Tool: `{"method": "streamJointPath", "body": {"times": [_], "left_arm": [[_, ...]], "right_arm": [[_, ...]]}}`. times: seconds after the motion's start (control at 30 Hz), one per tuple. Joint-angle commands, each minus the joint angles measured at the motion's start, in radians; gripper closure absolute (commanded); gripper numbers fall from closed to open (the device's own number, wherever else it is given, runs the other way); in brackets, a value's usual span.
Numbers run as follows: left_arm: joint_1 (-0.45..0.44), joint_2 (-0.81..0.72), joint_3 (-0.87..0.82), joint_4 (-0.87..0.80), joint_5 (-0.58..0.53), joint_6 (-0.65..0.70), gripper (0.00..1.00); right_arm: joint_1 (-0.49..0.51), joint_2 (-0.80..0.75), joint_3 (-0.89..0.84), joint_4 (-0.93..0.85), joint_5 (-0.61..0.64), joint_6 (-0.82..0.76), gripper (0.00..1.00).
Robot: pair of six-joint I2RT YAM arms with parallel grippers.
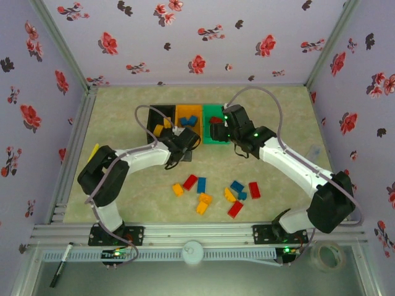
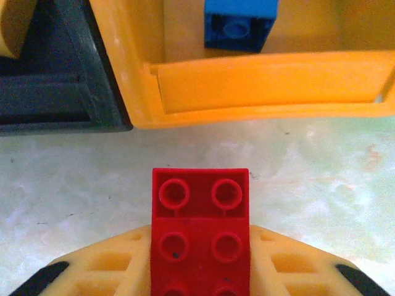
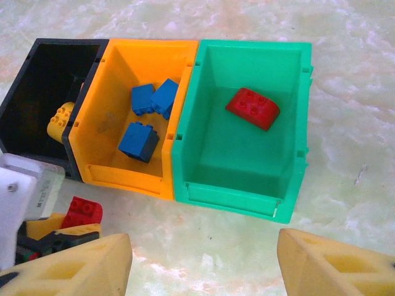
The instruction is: Sort the legos into containers by color
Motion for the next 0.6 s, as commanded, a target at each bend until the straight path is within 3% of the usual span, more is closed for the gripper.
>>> {"method": "streamJointPath", "body": {"times": [0.0,0.57], "left_arm": [[-0.012,-0.052,0.056,-0.069,-0.033,0.03,0.76],[-0.025,-0.047,0.32,-0.198,-0.019,0.117,0.76]], "right_arm": [[-0.004,-0.029,-0.015,-0.007,0.028,-0.004,0.36],[-0.048,-0.104,-0.1,-0.024,0.053,0.046,0.38]]}}
